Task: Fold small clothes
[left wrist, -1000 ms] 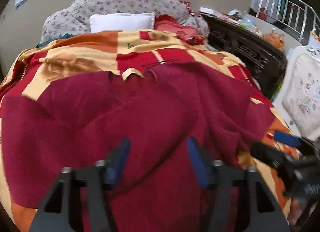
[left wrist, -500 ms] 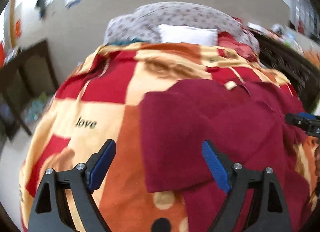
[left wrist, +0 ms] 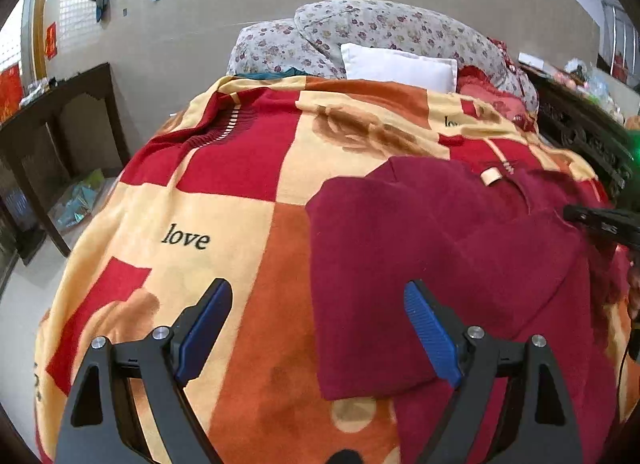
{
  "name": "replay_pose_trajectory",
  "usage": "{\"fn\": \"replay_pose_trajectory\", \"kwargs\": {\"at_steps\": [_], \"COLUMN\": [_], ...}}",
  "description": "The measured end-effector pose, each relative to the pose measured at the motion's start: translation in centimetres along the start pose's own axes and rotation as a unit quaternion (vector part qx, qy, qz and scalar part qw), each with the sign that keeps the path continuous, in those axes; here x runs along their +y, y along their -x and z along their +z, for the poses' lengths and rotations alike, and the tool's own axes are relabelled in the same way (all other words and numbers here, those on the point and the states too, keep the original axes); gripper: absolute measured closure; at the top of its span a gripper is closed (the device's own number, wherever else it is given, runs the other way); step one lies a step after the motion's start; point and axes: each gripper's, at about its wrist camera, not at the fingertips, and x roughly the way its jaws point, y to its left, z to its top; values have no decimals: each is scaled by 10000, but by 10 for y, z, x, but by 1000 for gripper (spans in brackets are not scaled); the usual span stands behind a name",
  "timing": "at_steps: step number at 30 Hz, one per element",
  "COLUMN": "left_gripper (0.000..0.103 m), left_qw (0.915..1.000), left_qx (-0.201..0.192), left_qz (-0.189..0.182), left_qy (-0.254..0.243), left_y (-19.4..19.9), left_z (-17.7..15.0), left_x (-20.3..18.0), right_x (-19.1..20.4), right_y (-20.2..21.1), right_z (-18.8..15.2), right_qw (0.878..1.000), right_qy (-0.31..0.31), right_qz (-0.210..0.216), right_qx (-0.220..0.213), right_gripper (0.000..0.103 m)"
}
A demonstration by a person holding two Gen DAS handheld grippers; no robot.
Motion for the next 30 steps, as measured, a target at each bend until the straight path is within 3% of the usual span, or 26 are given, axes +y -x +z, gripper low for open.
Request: {"fn": "replay_pose_trajectory", "kwargs": {"at_steps": [5,6,8,11,16,18,20,21,22,25,28,30], "left_gripper": [16,16,16,16,16,16,16,16,16,16,16,16], "left_qw": [10000,10000,10000,10000,10000,10000,10000,9999,9999,9999,9998,9998], "left_qx": [-48,-30,1,22,46,47,62,74,85,71,32,5], "left_qz": [42,39,-24,-50,3,18,17,18,22,38,22,-8], "left_qy": [-28,-26,28,18,-42,0,59,80,98,132,170,185], "left_y": [-3,-4,-4,-4,-3,-2,-3,-4,-4,-3,-1,0], "left_z": [2,3,3,0,-1,-2,-2,-2,-2,0,3,5], "left_x": [-8,-9,-9,-9,-7,-4,-1,0,1,2,1,0], "right_x": [-33,-38,-47,-34,-6,0,-1,0,4,11,5,-7], "right_y": [35,38,39,34,6,-2,-8,-11,-14,-6,22,42], "right_z": [-5,-5,-4,0,0,1,-1,-2,-4,-9,-8,-4], "right_qw": [9993,9991,9960,9969,9967,9976,9980,9984,9985,9984,9976,9975], "right_qy": [-112,-189,-456,-274,-10,23,6,37,118,325,324,289], "right_qz": [-107,12,663,628,810,692,626,553,523,469,545,359], "right_qx": [-353,-381,-380,-394,-39,-31,42,75,122,32,-286,-536], "right_gripper": [103,102,102,97,50,50,55,89,100,100,100,100]}}
